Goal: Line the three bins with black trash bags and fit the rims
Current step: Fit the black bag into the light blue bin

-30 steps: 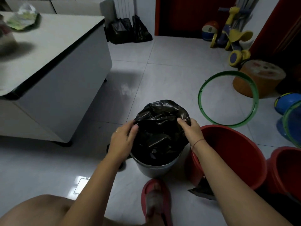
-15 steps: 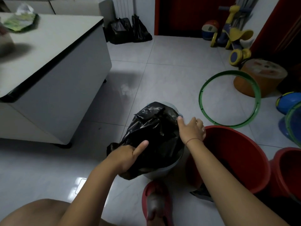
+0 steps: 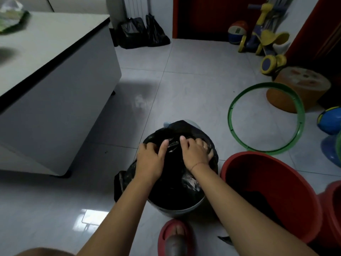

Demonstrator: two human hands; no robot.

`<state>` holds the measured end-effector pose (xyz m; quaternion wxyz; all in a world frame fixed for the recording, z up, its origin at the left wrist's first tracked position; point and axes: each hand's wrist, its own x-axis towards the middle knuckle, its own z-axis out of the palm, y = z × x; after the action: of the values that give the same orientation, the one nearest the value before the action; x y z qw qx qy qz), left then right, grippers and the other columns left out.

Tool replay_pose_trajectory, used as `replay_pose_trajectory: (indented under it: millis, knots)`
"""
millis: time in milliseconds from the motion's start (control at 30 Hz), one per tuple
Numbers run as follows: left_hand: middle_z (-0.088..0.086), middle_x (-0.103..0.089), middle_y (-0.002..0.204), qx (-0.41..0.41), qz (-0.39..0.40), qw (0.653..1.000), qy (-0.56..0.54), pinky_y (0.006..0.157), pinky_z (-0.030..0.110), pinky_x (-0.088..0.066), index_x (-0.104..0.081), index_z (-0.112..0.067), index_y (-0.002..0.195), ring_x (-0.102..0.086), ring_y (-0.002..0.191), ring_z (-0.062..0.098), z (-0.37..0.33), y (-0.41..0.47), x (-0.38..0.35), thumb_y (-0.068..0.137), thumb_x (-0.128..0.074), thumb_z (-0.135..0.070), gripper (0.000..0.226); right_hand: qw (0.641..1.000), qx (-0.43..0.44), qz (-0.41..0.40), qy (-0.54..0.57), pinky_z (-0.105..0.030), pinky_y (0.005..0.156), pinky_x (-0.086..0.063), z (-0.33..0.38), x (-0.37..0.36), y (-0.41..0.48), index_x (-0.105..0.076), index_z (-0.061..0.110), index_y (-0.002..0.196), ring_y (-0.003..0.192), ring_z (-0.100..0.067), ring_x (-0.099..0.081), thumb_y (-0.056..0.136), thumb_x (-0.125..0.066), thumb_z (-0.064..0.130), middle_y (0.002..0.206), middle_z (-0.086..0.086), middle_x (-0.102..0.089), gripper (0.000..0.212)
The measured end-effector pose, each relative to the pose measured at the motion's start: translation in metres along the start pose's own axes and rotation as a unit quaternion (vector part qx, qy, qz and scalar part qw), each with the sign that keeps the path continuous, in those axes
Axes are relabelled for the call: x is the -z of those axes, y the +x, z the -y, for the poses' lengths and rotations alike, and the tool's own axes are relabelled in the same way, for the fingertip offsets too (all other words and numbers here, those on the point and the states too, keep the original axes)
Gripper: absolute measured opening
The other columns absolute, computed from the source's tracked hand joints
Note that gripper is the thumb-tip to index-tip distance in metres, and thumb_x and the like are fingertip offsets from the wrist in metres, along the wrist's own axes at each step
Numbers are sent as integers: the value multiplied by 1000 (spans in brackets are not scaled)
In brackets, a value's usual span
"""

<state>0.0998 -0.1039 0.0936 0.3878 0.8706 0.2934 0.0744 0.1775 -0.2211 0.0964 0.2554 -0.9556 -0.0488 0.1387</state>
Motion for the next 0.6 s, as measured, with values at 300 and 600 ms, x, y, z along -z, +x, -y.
replay_pose_trajectory:
  millis: [300, 600]
  knots:
    - [1, -53, 139, -15, 67, 997, 42, 104, 52, -35, -37, -33, 139, -46, 128, 28, 15, 37, -22, 76, -14, -83, 83, 996, 25, 40, 71, -44, 95, -38, -29, -10, 31, -55, 34, 122, 118, -31, -52, 87, -7, 70, 130, -7, -59, 69]
    - [0, -62, 123, 49, 15, 996, -68, 71, 22, -32, -52, -24, 129, -46, 93, 5, 35, 39, -21, 79, -16, -80, 83, 960, -138, 115, 214, -44, 100, -40, -46, -3, 50, -53, 7, 130, 115, -32, -51, 85, -7, 73, 132, -21, -54, 93]
